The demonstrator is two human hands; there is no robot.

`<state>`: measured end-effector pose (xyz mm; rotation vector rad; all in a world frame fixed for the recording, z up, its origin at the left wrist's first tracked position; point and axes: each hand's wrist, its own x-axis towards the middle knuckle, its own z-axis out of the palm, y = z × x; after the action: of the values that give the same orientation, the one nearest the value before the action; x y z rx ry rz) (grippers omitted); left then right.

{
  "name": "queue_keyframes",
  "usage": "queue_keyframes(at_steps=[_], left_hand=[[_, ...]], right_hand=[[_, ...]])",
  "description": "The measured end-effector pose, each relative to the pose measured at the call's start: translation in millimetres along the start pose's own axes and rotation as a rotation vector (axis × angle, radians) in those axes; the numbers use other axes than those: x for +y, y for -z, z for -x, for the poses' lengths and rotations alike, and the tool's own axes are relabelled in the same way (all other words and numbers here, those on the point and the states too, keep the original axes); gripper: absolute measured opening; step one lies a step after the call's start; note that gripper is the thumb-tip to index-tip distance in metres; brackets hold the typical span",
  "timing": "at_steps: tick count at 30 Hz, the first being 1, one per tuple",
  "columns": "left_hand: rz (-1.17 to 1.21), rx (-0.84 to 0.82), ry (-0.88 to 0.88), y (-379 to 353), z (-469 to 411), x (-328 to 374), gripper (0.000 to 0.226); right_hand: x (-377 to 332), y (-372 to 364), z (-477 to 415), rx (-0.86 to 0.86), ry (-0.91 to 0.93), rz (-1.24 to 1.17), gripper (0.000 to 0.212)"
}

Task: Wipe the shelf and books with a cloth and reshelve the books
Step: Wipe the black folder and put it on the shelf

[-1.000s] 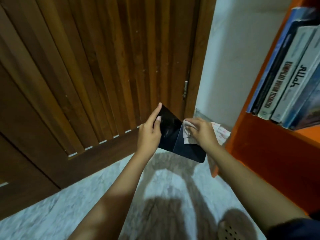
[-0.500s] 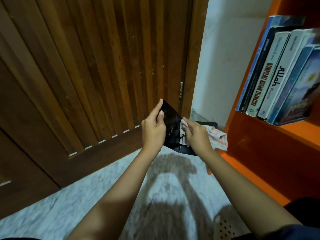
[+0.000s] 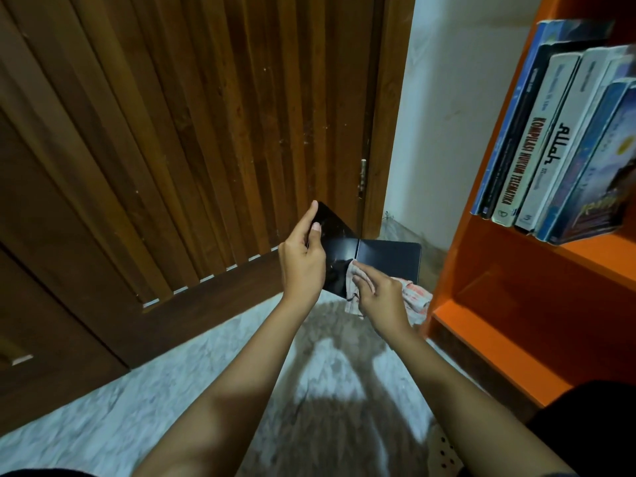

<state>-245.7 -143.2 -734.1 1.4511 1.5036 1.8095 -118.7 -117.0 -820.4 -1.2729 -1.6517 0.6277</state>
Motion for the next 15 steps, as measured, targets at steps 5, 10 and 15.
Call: queue_keyframes(at_steps=[5, 10, 15], left_hand=[[0.044, 0.061, 0.023, 0.7, -2.6, -1.6, 0.037], [0.077, 0.121, 0.058, 1.5, -3.9, -9.7, 0.037], [0.145, 0.322, 0.092, 9.8, -8.0, -13.8, 0.037]], right_hand=[[-1.0, -5.0, 6.5, 0.013, -0.017, -0.041, 0.029], [-0.7, -9.9, 11.9, -0.013, -0.123, -0.089, 0.029], [-0.5, -5.3, 22.3, 0.011, -0.208, -0.147, 0.025]])
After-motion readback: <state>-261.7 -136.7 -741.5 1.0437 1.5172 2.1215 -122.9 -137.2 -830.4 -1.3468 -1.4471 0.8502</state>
